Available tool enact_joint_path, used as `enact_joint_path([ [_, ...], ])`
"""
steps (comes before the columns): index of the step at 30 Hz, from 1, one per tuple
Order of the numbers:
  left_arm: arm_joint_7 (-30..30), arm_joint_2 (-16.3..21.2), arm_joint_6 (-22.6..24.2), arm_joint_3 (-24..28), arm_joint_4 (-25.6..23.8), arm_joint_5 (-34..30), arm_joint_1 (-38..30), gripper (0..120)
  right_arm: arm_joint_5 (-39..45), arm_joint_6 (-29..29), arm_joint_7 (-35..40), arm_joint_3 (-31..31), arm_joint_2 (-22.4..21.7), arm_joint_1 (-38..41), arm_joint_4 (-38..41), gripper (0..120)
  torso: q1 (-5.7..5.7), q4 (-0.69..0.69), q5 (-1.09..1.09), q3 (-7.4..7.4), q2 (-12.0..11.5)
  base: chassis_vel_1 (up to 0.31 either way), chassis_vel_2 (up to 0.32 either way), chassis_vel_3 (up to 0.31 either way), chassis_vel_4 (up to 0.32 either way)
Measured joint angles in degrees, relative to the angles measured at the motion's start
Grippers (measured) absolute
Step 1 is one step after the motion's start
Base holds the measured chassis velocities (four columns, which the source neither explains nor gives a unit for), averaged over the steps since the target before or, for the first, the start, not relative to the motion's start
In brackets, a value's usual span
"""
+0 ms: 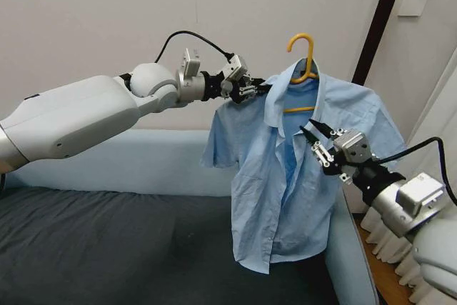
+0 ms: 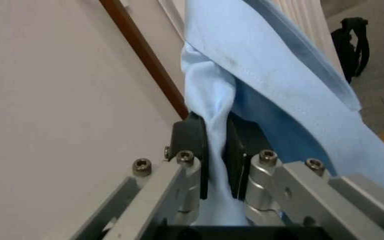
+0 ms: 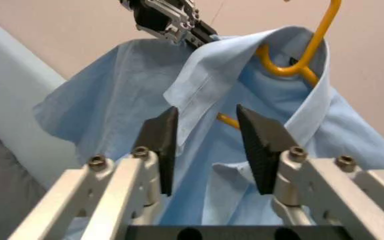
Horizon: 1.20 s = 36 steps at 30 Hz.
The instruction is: Pick up the clothes from the sofa and hang them on the clothes hanger.
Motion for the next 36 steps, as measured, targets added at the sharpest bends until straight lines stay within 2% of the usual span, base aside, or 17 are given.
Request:
enact_joint_path([
  [1, 0.00, 0.00, 0.00, 0.00, 0.00, 0.00, 0.00, 7, 0.00, 0.00, 0.00, 0.00, 0.00, 0.00, 0.00, 40, 0.00, 0.00, 0.00, 0.00, 0.00, 0.000, 0.000, 0.000, 0.000],
  [4, 2.08, 0.61, -1.13, -0.86, 0.68, 1.09, 0.78, 7, 7.00, 0.85, -0.20, 3.67, -0.95, 0.08, -1.26, 52, 0.00, -0.02, 0.00, 0.00, 0.00, 0.000, 0.000, 0.000, 0.000],
  [6, 3.51, 2.29, -1.95, -1.23, -0.03, 1.56, 1.55, 7, 14.95, 0.71, -7.98, 9.01, -3.10, 0.05, -4.49, 62, 0.00, 0.00, 0.02, 0.00, 0.00, 0.000, 0.000, 0.000, 0.000],
  [7, 3.51, 2.29, -1.95, -1.23, -0.03, 1.56, 1.55, 7, 14.95, 0.71, -7.98, 9.01, -3.10, 0.05, -4.49, 62, 0.00, 0.00, 0.02, 0.00, 0.00, 0.000, 0.000, 0.000, 0.000],
  [10, 6.65, 3.40, -3.54, -2.07, -0.19, 1.68, 2.63, 7, 21.50, 1.22, -21.78, 14.71, -9.30, 0.35, -11.17, 75, 0.00, 0.04, -0.04, 0.00, 0.00, 0.000, 0.000, 0.000, 0.000],
  [12, 9.31, 3.25, -5.75, -2.55, 0.54, 2.52, 3.21, 7, 23.50, 1.60, -27.89, 17.34, -11.95, 0.68, -15.81, 84, 0.00, -0.01, -0.01, 0.00, 0.00, 0.000, 0.000, 0.000, 0.000],
  [13, 9.31, 3.25, -5.75, -2.55, 0.54, 2.52, 3.21, 7, 23.50, 1.60, -27.89, 17.34, -11.95, 0.68, -15.81, 84, 0.00, -0.01, -0.01, 0.00, 0.00, 0.000, 0.000, 0.000, 0.000],
  [17, 13.68, 2.16, -8.18, -3.93, 1.83, 3.68, 4.59, 7, 24.73, 2.07, -36.21, 20.35, -15.59, 0.73, -21.25, 98, 0.00, -0.03, 0.02, 0.00, 0.00, 0.000, 0.000, 0.000, 0.000],
  [26, 16.75, 1.62, -9.53, -5.46, 2.10, 4.02, 5.91, 7, 23.52, 1.07, -48.68, 21.07, -20.64, -0.95, -25.31, 100, 0.00, -0.01, 0.01, 0.00, 0.00, 0.000, 0.000, 0.000, 0.000],
  [33, 18.38, 1.94, -9.85, -6.53, 0.87, 4.75, 7.75, 7, 24.38, -0.57, -50.84, 19.44, -21.74, -2.10, -25.36, 100, 0.00, 0.00, 0.00, 0.00, 0.00, 0.000, 0.000, 0.000, 0.000],
  [36, 18.69, 1.91, -9.97, -6.91, 0.35, 5.28, 8.50, 7, 24.63, -0.99, -50.70, 18.01, -21.72, -2.18, -25.38, 96, 0.00, 0.00, 0.01, 0.00, 0.00, 0.000, 0.000, 0.000, 0.000],
])
